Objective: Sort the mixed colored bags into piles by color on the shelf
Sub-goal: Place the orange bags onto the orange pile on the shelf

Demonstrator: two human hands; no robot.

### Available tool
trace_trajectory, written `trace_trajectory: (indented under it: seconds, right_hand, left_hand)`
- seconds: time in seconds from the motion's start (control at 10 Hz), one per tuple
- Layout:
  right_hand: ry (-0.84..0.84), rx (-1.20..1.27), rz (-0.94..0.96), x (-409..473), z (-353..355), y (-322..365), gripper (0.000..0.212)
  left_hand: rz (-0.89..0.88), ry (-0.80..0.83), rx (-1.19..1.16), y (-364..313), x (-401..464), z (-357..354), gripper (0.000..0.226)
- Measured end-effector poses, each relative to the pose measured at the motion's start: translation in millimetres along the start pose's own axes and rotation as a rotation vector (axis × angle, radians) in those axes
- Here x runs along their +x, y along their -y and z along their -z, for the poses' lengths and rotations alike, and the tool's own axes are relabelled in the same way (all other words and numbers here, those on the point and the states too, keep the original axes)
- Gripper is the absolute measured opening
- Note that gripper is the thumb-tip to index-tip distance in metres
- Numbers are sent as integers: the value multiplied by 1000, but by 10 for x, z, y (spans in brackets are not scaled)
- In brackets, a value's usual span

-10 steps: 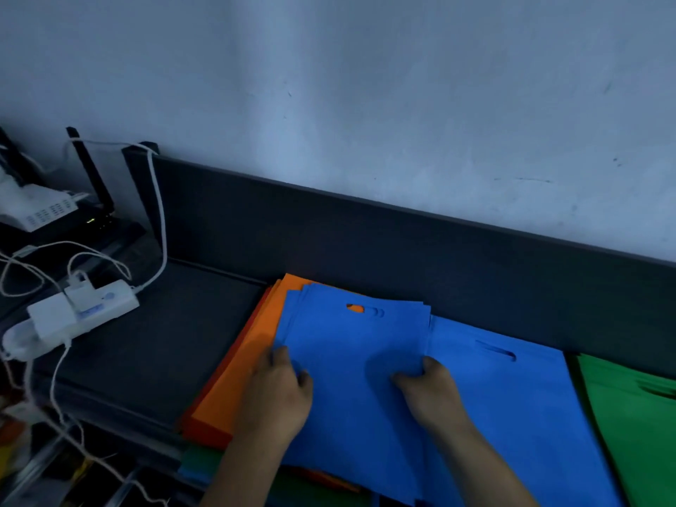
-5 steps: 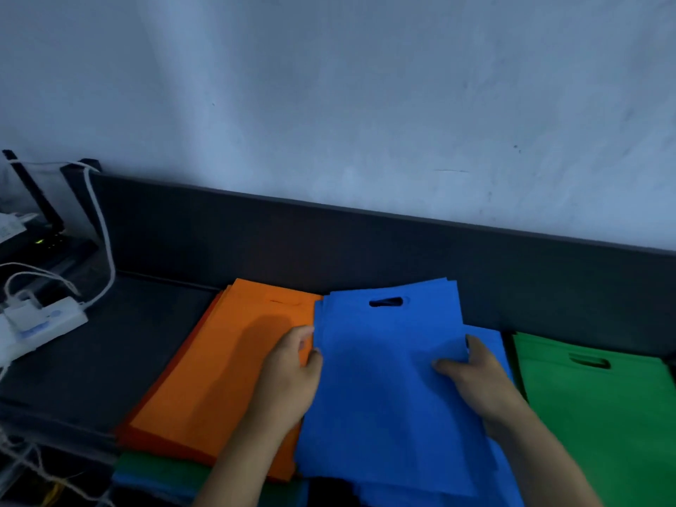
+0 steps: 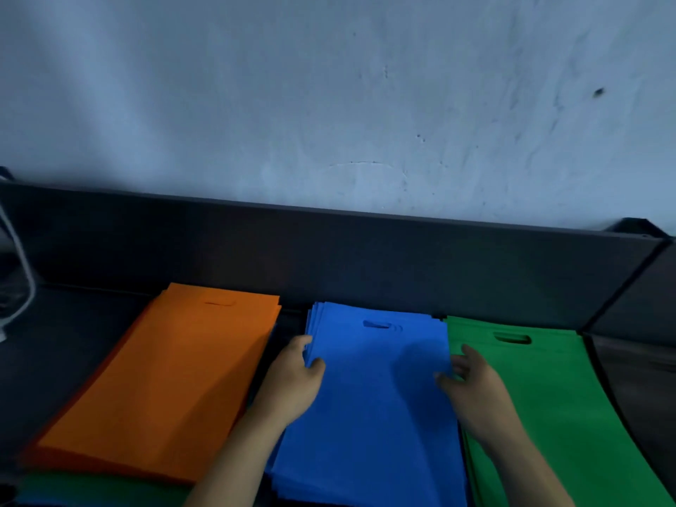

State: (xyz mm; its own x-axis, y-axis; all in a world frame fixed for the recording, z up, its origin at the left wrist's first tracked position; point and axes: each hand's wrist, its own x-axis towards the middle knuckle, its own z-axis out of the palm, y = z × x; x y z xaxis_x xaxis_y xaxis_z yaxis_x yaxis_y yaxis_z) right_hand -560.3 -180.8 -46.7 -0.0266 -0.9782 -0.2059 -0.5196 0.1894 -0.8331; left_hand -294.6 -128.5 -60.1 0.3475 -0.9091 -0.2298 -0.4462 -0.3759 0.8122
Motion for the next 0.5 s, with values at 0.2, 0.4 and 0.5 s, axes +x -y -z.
trace_trajectory:
  seconds: [0.2,0.4,0.5]
  right_hand:
    - [-78,-27,19,71,-95,74,43]
    - [-36,206,39,-106,-637,386,20]
    - [172,313,3,-266,-1128,575,18]
  left_hand:
    - [-1,-126,-7,79,-114,315,53]
    - [92,-309,285,716,-287,1072,54]
    - [102,-425,443,1242,-212,1552,57]
